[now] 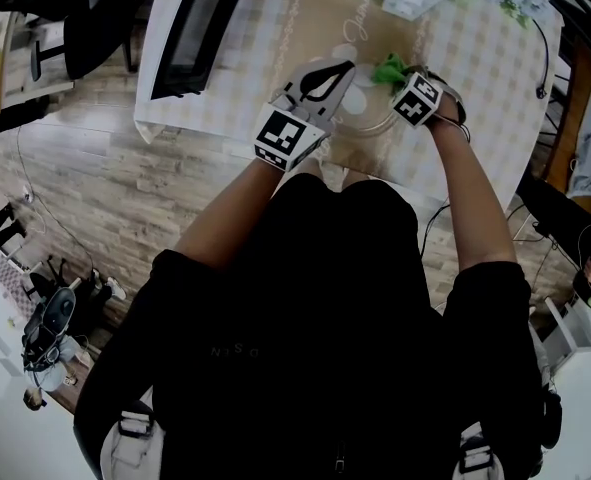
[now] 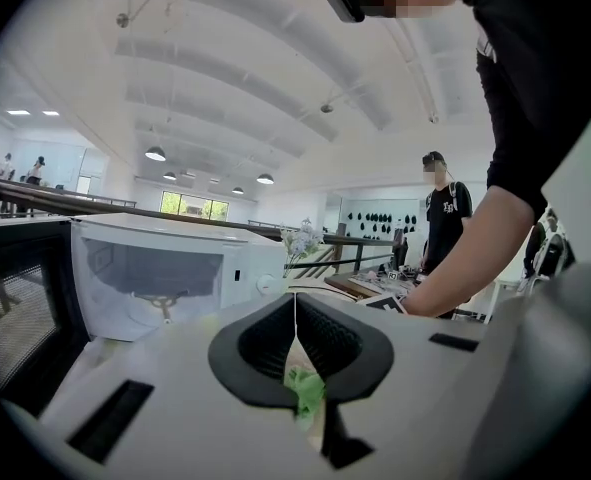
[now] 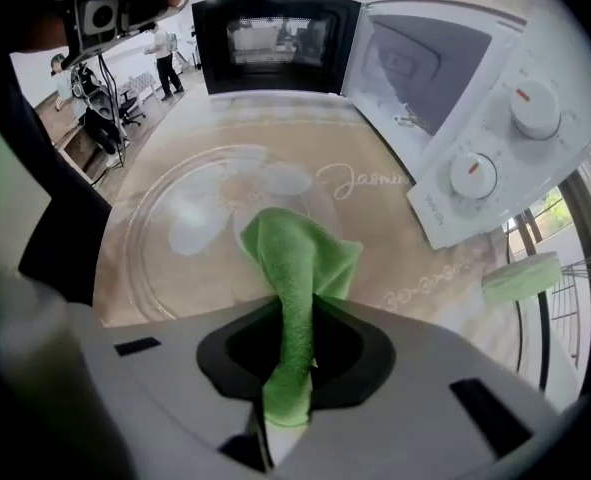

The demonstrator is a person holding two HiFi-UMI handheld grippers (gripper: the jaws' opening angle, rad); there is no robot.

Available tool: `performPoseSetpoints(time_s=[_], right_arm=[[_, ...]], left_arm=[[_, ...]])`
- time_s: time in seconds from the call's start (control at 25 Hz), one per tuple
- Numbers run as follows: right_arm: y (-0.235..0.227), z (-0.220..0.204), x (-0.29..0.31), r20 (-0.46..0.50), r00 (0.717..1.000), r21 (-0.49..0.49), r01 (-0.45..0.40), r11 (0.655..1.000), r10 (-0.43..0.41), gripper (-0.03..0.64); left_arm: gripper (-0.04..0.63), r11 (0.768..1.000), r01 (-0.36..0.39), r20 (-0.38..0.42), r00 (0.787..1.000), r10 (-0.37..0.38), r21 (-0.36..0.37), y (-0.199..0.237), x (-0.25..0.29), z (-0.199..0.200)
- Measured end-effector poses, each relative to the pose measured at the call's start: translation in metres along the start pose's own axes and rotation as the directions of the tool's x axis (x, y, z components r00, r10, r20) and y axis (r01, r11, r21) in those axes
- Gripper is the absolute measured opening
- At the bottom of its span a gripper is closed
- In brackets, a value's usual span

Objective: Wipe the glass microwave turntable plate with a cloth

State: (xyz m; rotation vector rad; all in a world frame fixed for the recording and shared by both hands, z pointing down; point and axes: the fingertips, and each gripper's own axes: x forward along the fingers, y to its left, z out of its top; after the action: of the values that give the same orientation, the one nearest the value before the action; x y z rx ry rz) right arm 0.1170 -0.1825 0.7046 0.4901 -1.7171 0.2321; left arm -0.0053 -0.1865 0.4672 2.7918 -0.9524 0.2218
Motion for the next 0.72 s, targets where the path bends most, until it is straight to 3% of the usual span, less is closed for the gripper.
performPoseSetpoints(time_s=[0.16, 0.72], right_arm=[[0.015, -0.003, -0.002, 0.005, 0.998, 0.038, -0.058, 0.998, 0.057, 0.06], [0.113, -0.01, -0.013, -0.01, 0.967, -0.007, -0.253, 0.967, 0.253, 0.06]], left_arm=[[0.021, 1.0, -0.004, -0.005, 1.0, 0.004, -0.005, 0.001, -0.002, -0.003], [0.021, 0.999, 0.031, -0.001, 1.0, -0.031, 0.003, -0.011, 0.004, 0.0]])
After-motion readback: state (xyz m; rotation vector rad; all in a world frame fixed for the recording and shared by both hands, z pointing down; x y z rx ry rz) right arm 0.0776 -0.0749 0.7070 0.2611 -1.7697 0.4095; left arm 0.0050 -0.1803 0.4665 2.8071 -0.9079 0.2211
